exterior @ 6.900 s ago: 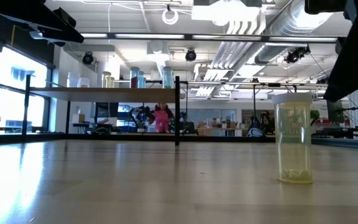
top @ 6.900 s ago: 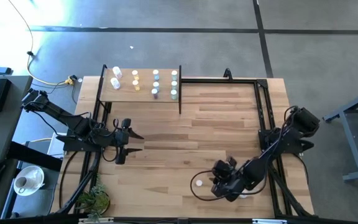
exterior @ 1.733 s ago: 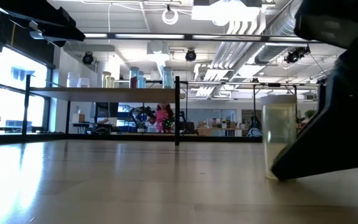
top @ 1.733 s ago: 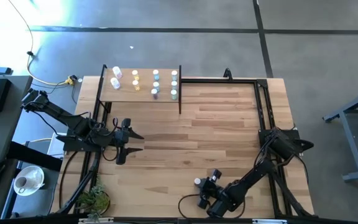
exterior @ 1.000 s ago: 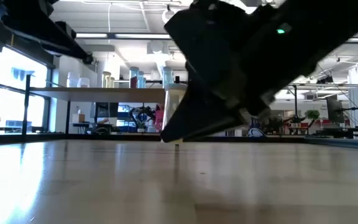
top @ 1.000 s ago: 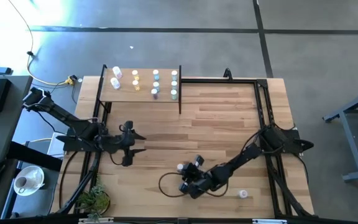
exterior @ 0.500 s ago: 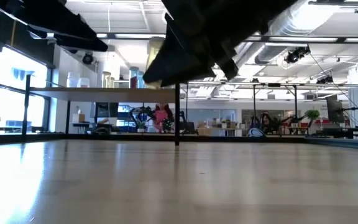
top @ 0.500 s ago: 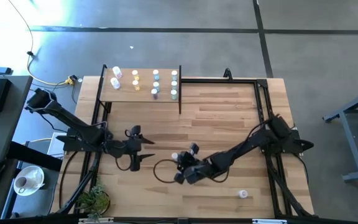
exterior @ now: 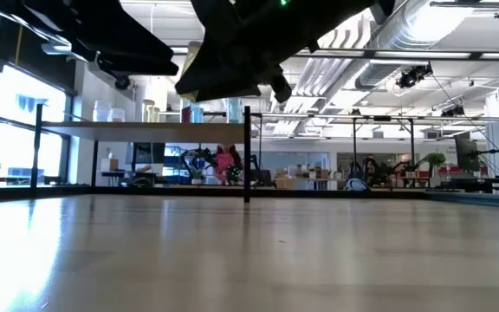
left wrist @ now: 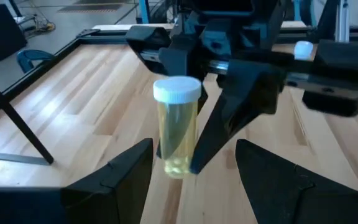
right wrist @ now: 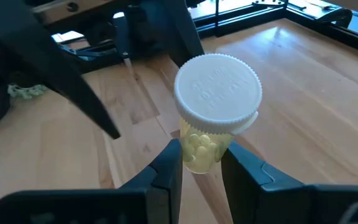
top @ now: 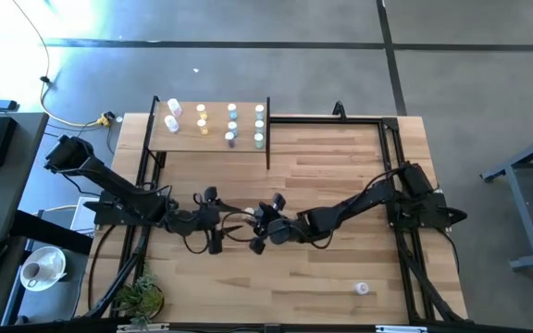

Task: Pick and place medicine bottles onto shelf by color
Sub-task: Put the yellow pill bottle on the shelf aligned with the other yellow pill bottles

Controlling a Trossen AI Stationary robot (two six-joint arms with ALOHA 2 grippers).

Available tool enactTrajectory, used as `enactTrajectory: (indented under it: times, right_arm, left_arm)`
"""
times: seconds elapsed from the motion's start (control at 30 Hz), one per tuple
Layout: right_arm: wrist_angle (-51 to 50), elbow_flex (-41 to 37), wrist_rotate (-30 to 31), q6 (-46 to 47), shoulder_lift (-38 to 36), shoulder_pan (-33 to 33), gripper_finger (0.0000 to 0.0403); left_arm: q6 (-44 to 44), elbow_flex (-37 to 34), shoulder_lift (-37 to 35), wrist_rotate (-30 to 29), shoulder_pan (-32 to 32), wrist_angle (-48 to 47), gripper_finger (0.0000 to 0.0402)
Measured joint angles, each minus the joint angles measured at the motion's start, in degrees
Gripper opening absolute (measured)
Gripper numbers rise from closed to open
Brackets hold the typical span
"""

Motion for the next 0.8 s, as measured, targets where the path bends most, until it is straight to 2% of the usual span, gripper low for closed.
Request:
enactTrajectory:
  times: [0.3,0.47,0.8]
  right_arm:
    - [-0.2,0.0,-0.3,-0.1,0.0,0.1,0.0076]
    - [-0.1,0.0,-2.8,-0.2,0.0,0.2,0.0076]
    - [0.7,0.0,-2.8,-1.7,0.0,0.9,0.0076]
  left_arm:
    - [-0.4,0.0,3.3,0.4,0.7,6.7,0.022]
    - [-0.4,0.0,4.9,0.2,1.2,11.4,0.022]
    - [-0.6,0.0,5.2,1.9,3.3,11.5,0.022]
